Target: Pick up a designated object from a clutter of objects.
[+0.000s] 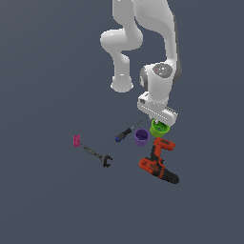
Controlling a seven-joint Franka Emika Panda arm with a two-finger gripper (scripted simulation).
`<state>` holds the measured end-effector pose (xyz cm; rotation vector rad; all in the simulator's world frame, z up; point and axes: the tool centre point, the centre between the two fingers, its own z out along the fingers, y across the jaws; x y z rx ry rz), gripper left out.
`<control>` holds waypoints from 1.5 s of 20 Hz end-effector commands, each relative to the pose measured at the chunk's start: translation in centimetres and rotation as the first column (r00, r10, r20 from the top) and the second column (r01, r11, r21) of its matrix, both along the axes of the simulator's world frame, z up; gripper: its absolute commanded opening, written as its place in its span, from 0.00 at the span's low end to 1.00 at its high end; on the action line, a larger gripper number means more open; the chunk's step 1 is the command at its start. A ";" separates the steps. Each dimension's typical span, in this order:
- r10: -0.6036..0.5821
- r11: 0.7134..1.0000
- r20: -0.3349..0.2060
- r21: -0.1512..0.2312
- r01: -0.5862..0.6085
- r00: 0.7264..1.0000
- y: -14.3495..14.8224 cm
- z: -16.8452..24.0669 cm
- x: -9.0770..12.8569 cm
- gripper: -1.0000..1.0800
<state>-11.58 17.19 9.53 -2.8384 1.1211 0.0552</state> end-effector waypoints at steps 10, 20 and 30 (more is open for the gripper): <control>0.000 1.000 0.003 0.000 0.000 1.000 0.4 7.7 3.3 0.00; 0.000 1.000 0.003 -0.002 0.000 1.000 0.9 16.5 7.1 0.00; 0.000 1.000 0.003 -0.002 0.000 1.000 1.5 24.8 11.0 0.00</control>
